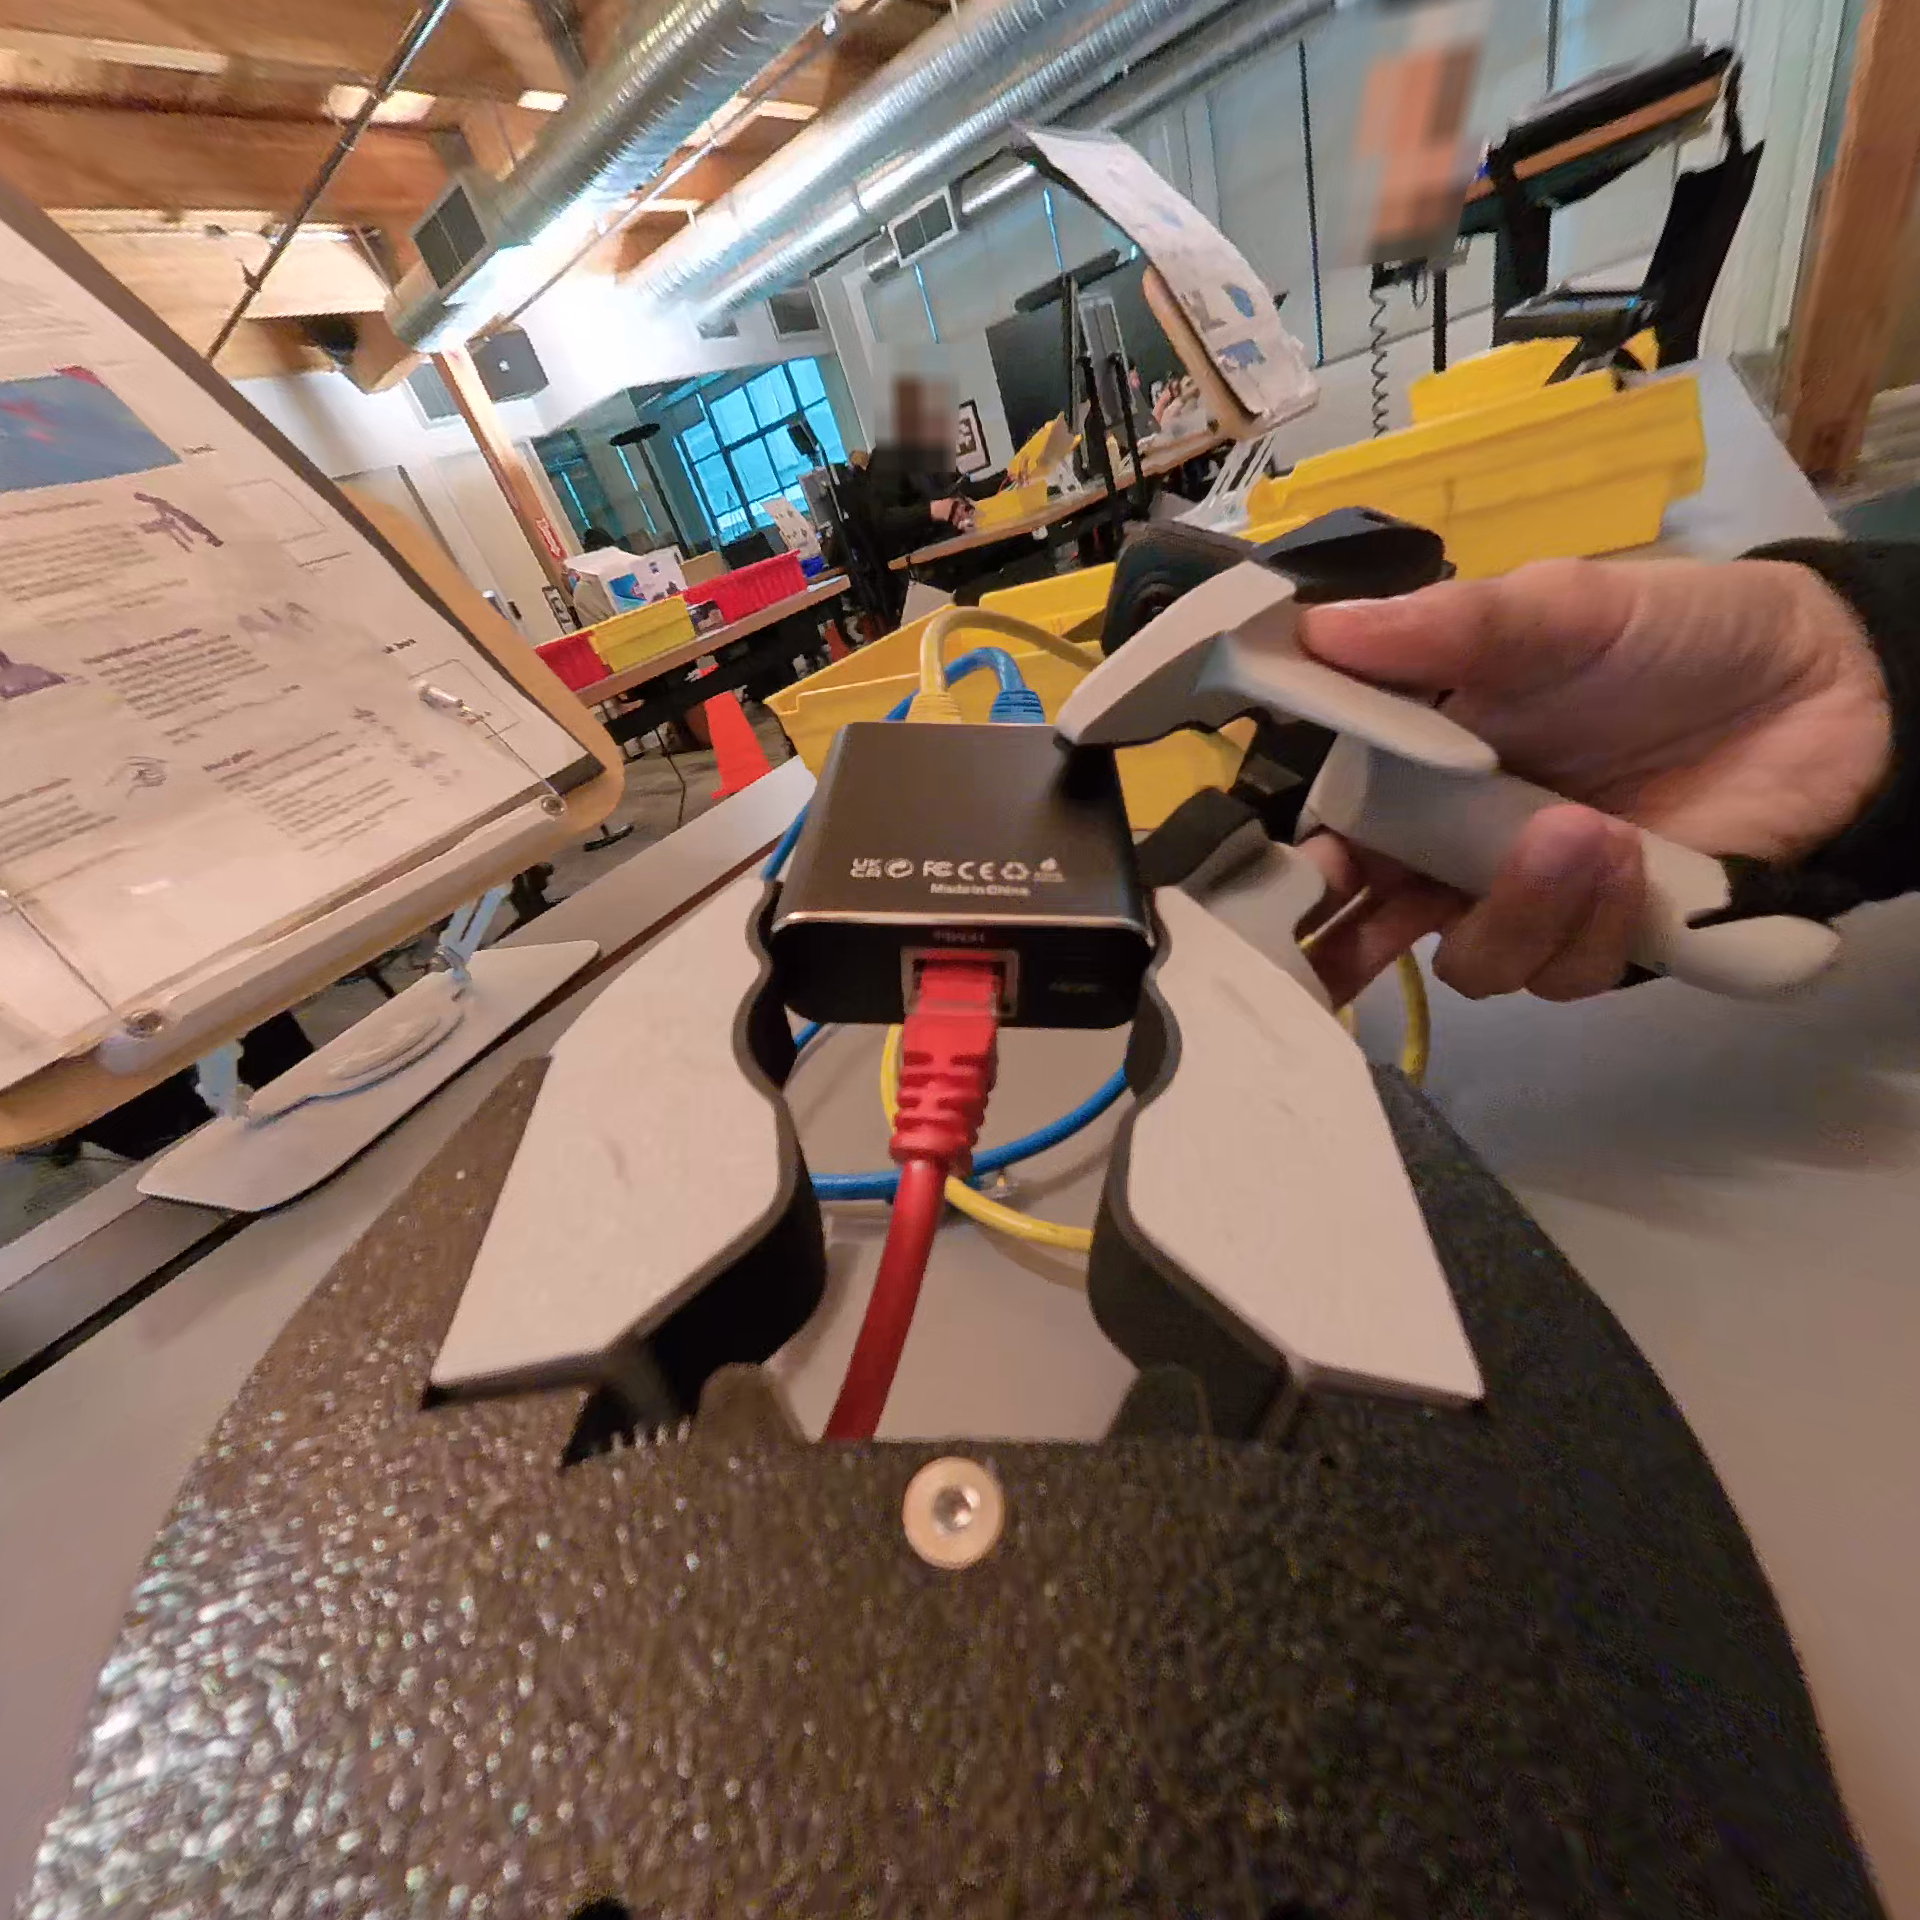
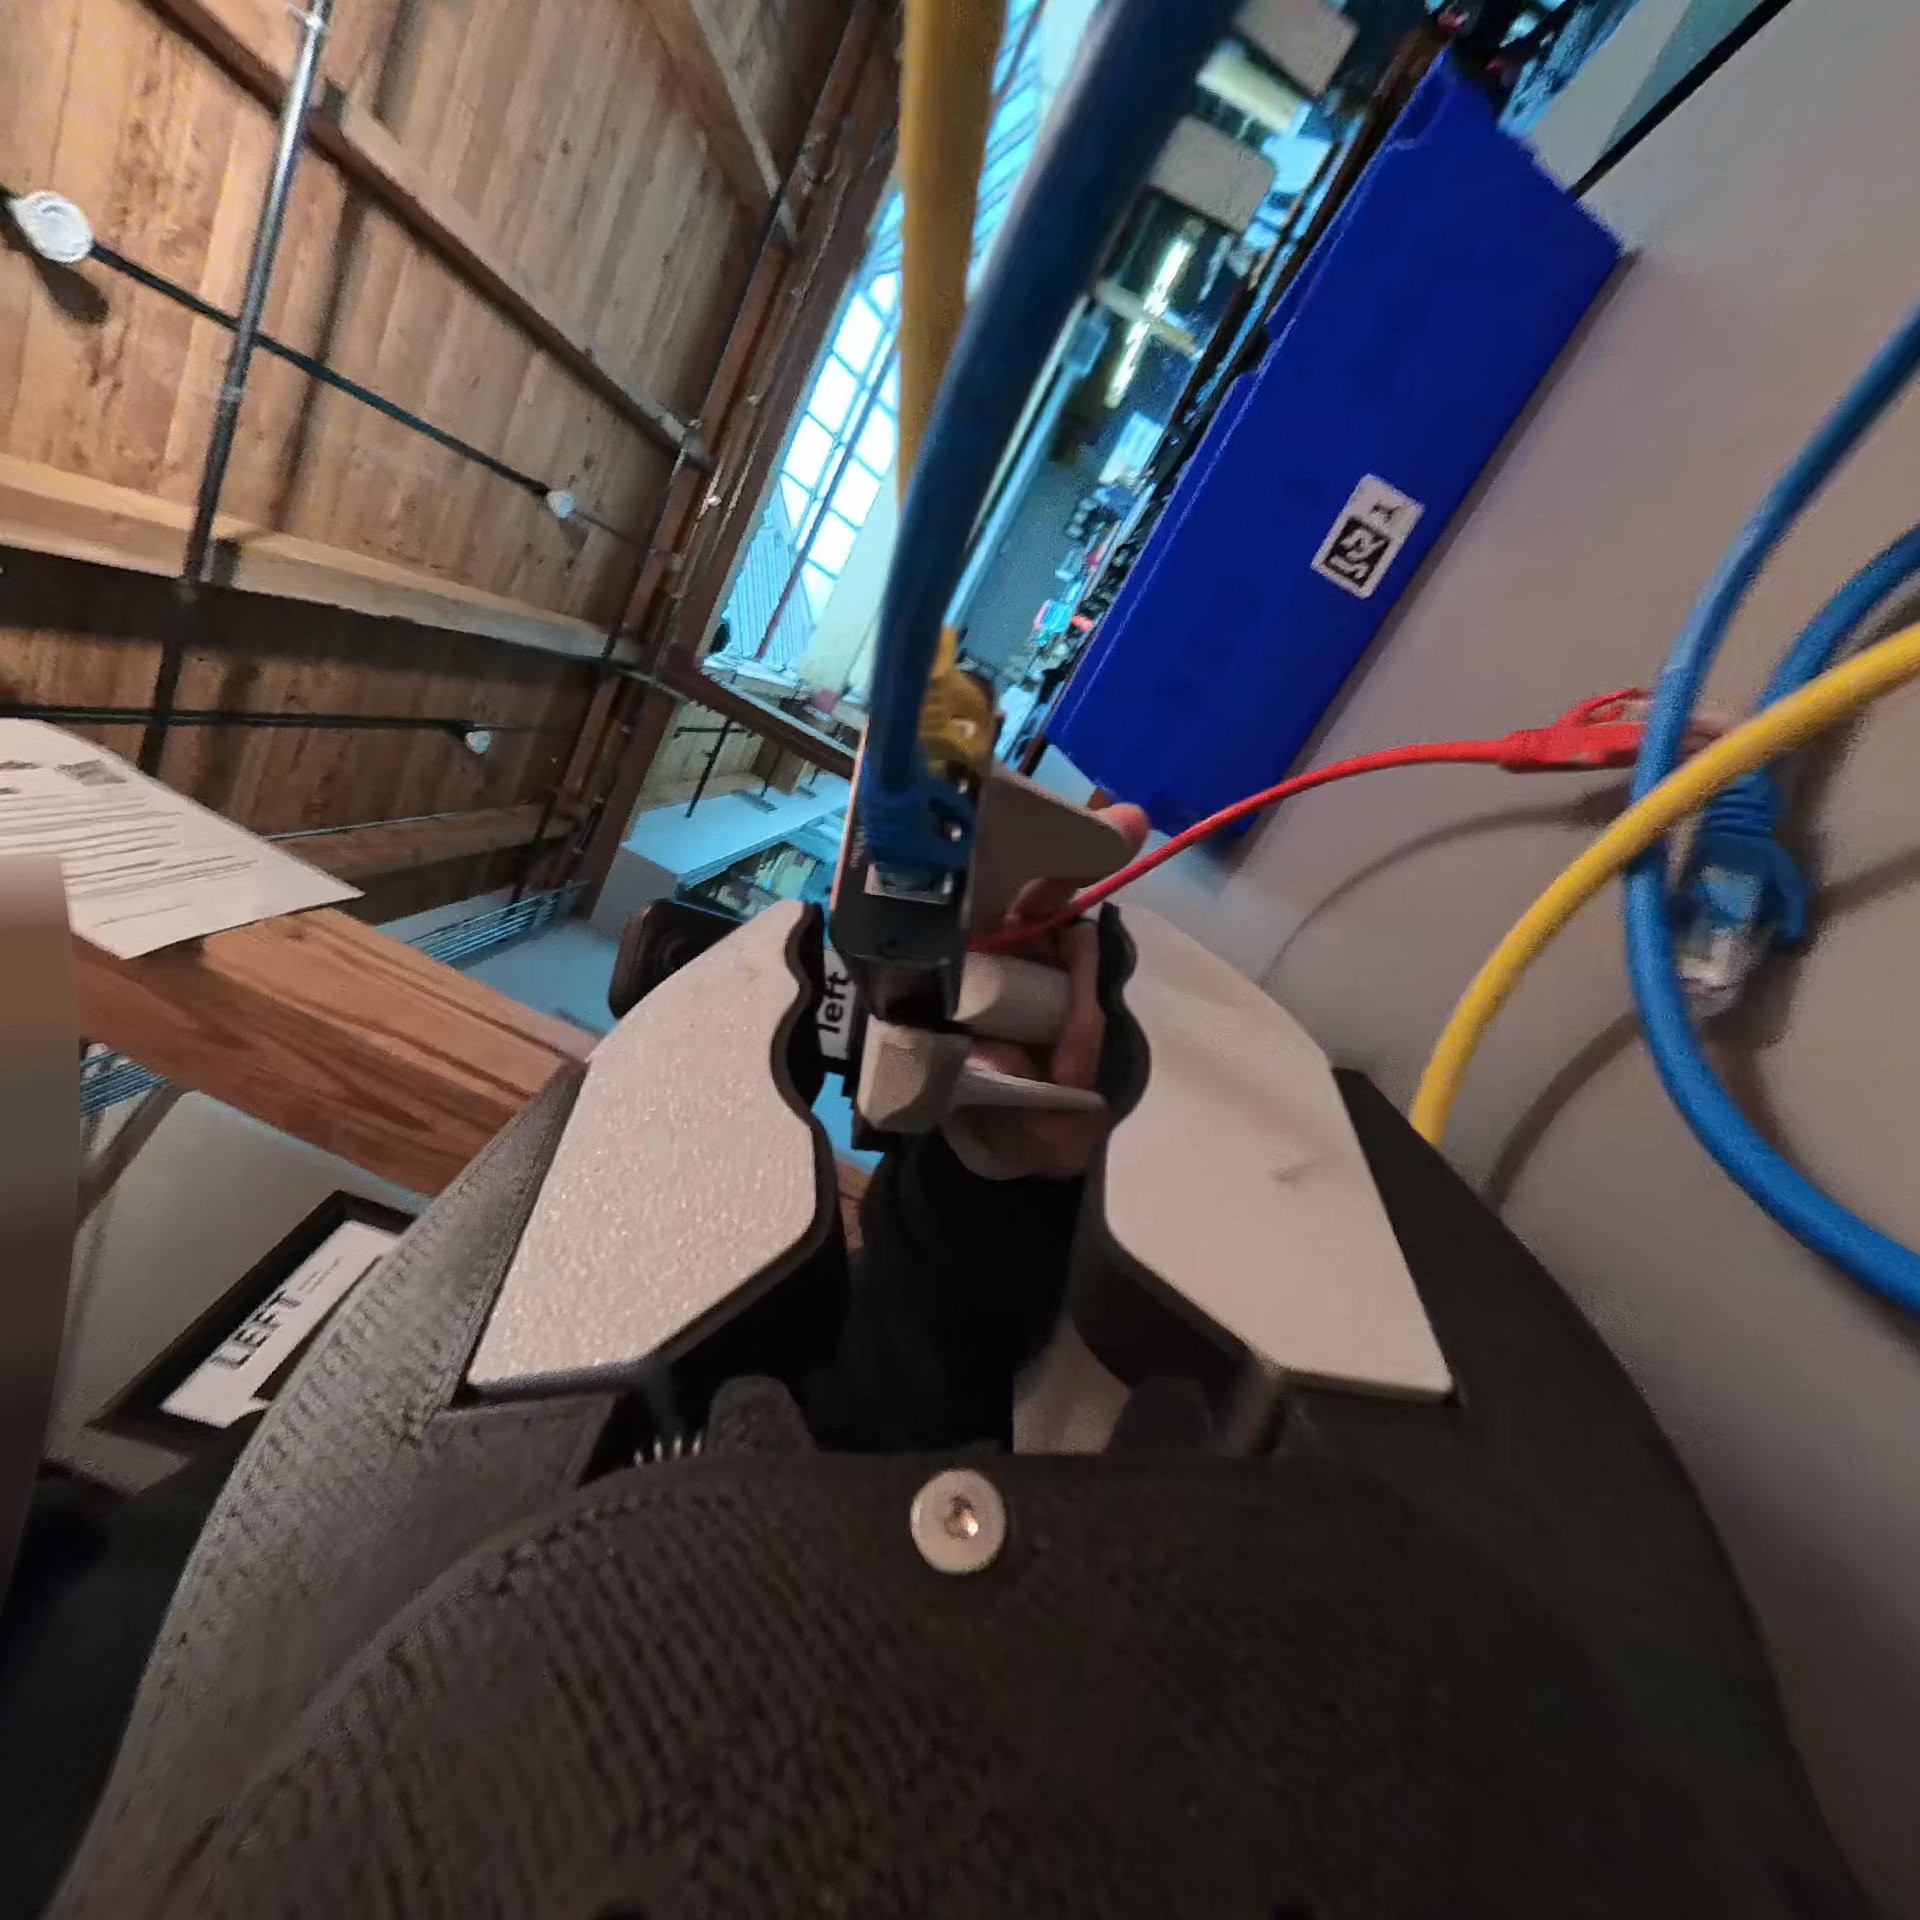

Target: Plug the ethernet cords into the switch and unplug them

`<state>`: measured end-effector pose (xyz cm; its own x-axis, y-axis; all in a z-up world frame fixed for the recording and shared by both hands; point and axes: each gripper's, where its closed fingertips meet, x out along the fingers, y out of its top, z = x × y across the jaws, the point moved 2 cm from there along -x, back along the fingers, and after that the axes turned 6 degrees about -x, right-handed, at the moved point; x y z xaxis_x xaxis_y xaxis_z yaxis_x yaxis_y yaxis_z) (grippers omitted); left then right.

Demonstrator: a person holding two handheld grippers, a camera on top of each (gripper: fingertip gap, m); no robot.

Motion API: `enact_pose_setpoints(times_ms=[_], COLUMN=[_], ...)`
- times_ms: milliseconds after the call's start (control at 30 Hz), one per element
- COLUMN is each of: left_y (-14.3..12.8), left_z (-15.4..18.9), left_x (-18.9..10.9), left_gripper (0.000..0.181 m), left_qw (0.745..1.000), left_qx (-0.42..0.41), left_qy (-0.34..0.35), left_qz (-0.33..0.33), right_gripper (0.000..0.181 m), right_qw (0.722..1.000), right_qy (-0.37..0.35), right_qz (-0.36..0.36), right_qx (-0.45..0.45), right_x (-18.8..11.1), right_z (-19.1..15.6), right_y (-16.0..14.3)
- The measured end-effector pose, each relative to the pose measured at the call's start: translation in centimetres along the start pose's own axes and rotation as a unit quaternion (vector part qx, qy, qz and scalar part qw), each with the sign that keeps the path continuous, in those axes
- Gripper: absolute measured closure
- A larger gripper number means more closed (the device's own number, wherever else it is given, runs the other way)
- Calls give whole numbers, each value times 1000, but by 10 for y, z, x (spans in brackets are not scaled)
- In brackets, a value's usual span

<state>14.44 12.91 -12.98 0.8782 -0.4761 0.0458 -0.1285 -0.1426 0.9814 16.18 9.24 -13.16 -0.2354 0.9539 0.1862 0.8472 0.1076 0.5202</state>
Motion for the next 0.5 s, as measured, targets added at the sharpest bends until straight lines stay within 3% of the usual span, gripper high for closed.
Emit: enact_pose_setpoints(times_ms=[167,333,500], left_y=[-2,-1,2], left_z=[-3,0,5], left_x=[-10,-9,-9], left_gripper=[119,119,119], left_qw=[1000,999,999], left_qx=[-2,16,14], left_qy=[17,27,37], left_qz=[-3,-13,-3], right_gripper=[134,157,165], right_qw=[998,995,989], right_qy=[-18,-21,-13], right_qz=[57,99,145], right_qx=[-15,-7,12], right_x=[-4,-1,-4], right_z=[-1,-4,-6], right_y=[10,10,10])
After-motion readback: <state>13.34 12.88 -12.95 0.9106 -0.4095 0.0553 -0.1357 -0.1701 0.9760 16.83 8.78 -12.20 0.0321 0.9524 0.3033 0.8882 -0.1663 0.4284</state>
